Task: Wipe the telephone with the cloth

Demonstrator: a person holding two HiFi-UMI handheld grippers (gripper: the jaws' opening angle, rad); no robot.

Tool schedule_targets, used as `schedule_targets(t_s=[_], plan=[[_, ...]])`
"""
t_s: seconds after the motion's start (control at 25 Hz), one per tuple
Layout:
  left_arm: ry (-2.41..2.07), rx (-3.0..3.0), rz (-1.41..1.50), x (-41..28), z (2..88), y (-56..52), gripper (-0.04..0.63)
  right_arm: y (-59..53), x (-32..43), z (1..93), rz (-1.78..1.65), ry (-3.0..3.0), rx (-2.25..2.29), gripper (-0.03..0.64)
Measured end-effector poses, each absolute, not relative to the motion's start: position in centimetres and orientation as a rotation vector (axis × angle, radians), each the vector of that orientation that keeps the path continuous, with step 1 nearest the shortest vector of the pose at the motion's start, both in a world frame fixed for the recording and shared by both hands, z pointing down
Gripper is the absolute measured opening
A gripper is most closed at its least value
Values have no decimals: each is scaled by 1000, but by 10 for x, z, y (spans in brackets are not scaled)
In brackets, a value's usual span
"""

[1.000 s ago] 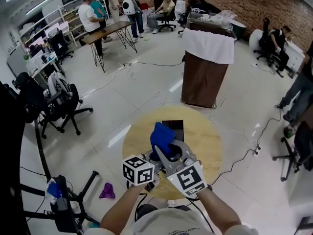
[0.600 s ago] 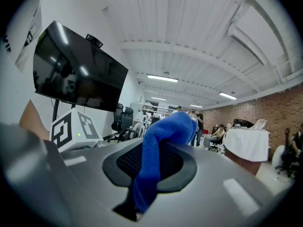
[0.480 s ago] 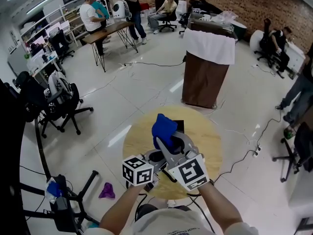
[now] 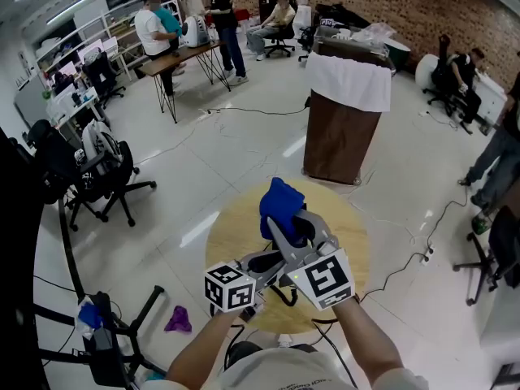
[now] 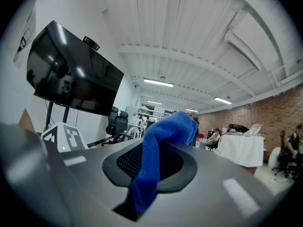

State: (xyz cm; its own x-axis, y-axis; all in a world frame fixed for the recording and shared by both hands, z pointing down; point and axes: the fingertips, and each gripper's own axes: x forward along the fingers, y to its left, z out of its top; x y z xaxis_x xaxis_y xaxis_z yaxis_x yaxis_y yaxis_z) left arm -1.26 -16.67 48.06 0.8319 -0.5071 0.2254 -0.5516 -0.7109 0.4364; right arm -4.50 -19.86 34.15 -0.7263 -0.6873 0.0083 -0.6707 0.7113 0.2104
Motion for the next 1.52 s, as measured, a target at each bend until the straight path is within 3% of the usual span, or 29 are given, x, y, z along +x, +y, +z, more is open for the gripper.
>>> schedule_targets(t_s=[1.52], plan=[[-752,2566,-22,-30,455,-155,63,-223,28,335,-233,-2748,1389,61]])
